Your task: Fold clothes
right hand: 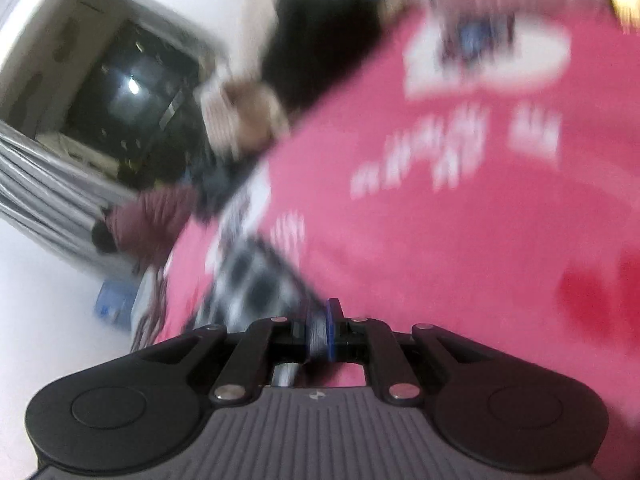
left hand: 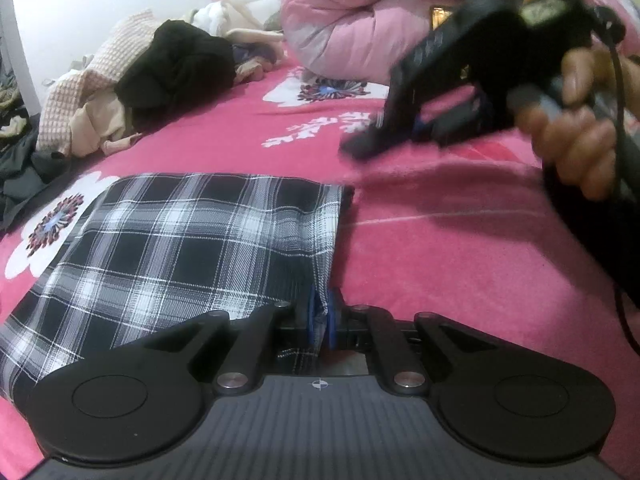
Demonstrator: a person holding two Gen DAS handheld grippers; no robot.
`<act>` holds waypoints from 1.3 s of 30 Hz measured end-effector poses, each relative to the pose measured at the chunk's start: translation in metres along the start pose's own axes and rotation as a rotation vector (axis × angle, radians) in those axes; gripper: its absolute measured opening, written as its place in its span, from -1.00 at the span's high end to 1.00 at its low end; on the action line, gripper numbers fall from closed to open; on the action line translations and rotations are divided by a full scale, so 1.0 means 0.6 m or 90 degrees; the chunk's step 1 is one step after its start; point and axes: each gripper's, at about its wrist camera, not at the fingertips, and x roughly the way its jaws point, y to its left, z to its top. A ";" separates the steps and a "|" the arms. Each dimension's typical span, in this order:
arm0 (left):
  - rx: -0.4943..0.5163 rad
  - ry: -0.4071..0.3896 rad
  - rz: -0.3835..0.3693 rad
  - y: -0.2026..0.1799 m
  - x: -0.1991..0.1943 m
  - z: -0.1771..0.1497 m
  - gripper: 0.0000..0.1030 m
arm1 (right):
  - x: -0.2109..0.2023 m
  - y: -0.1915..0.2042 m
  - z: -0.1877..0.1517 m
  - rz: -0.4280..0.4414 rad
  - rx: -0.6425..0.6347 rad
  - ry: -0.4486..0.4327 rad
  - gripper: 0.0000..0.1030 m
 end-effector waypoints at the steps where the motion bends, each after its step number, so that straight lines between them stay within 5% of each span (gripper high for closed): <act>1: 0.000 0.000 0.001 -0.001 0.000 0.000 0.89 | -0.004 0.011 0.003 0.010 -0.028 -0.016 0.82; 2: 0.000 0.000 0.002 -0.001 0.000 0.000 0.88 | -0.007 0.023 0.005 0.021 -0.058 -0.027 0.82; 5: 0.000 0.000 0.004 -0.002 0.000 0.000 0.84 | 0.027 0.074 -0.026 0.039 -0.198 0.054 0.82; 10: -0.011 0.006 -0.005 -0.003 -0.006 -0.001 0.75 | 0.088 0.087 -0.071 -0.082 -0.298 0.142 0.96; 14: -0.039 0.024 -0.029 0.001 -0.030 -0.014 0.45 | 0.094 0.080 -0.072 -0.102 -0.299 0.145 0.97; 18: -0.086 0.054 -0.041 0.017 -0.065 -0.034 0.39 | 0.089 0.070 -0.080 -0.102 -0.303 0.142 0.97; 25: -0.233 0.046 -0.001 0.066 -0.098 -0.052 0.23 | 0.085 0.069 -0.079 -0.097 -0.290 0.137 0.95; 31: -0.207 0.074 0.023 0.056 -0.093 -0.067 0.23 | 0.085 0.074 -0.086 -0.102 -0.315 0.129 0.95; 39: -0.275 0.066 0.040 0.102 -0.104 -0.052 0.19 | 0.086 0.074 -0.085 -0.103 -0.311 0.126 0.95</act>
